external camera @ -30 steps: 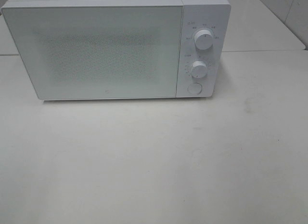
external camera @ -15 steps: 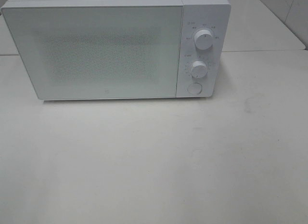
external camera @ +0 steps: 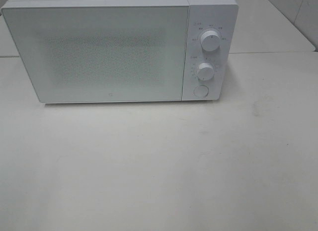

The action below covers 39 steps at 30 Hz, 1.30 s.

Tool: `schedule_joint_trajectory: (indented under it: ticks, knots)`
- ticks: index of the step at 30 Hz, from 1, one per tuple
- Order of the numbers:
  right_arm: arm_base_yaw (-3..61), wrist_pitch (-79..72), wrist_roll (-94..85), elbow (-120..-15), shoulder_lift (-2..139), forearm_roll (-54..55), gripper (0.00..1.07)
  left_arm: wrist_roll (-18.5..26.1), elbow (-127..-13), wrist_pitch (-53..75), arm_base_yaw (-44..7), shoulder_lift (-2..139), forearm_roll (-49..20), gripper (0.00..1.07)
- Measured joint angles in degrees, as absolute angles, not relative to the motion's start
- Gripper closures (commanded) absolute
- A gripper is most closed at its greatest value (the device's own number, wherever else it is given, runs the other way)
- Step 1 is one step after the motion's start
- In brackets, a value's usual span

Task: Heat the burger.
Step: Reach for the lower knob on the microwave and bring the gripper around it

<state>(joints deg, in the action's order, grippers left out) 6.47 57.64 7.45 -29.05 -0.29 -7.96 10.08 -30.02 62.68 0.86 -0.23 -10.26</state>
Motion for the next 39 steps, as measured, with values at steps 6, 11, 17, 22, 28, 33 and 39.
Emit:
schedule_joint_trajectory:
  ticks: [6,11,17,22,28,33,39]
  knots:
    - [6.5,57.6,7.4,-29.0,-0.3,-8.0,0.32,10.1,-30.0,62.7,0.9,-0.2,-10.3,0.07]
    - [6.5,57.6,7.4,-29.0,-0.3,-8.0,0.32,10.1,-30.0,62.7,0.9,-0.2,-10.3,0.07]
    - [6.5,57.6,7.4,-29.0,-0.3,-8.0,0.32,10.1,-30.0,62.7,0.9,-0.2,-10.3,0.07]
    - [6.5,57.2,7.4,-29.3,-0.3,-8.0,0.32,10.1,-30.0,62.7,0.9,-0.2,-10.3,0.07]
    - [6.5,56.0,7.4,-30.5,1.8,-8.0,0.32,10.1,-30.0,62.7,0.9,-0.2,-10.3,0.07]
    - [6.5,51.2,7.4,-30.5,6.8,-8.0,0.32,10.1,-30.0,62.7,0.9,-0.2,-10.3,0.07]
    - [6.5,44.6,7.4,-30.5,13.5,-8.0,0.32,10.1,-30.0,62.7,0.9,-0.2,-10.3,0.07]
